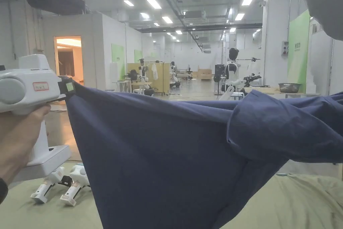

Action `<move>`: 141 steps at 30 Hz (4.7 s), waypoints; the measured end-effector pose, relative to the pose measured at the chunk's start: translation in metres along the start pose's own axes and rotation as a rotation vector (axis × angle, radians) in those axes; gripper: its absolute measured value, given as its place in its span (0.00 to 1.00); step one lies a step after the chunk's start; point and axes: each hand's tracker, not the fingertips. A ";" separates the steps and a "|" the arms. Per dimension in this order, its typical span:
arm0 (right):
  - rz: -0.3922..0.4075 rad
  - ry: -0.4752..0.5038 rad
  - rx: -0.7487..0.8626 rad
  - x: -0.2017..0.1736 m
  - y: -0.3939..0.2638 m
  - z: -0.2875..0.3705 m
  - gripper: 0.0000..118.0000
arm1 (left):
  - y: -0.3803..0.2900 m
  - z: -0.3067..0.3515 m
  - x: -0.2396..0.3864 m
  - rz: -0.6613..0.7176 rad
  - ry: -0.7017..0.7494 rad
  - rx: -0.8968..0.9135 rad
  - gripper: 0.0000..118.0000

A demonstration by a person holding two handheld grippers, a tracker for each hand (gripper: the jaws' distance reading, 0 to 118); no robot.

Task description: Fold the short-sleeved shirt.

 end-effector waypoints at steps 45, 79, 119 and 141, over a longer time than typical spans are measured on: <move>0.039 -0.042 -0.201 -0.037 -0.116 -0.205 0.01 | -0.128 -0.204 0.025 -0.080 0.040 -0.228 0.00; -0.264 -0.060 -0.694 0.088 -0.468 0.180 0.01 | -0.442 0.197 -0.102 0.250 0.098 -0.629 0.05; 0.146 0.149 -0.059 -0.037 -0.282 0.251 0.00 | -0.262 0.249 0.085 -0.312 -0.050 -0.033 0.00; -0.018 0.165 -0.300 -0.016 -0.331 0.206 0.00 | -0.348 0.064 0.044 -0.212 -0.180 -0.447 0.62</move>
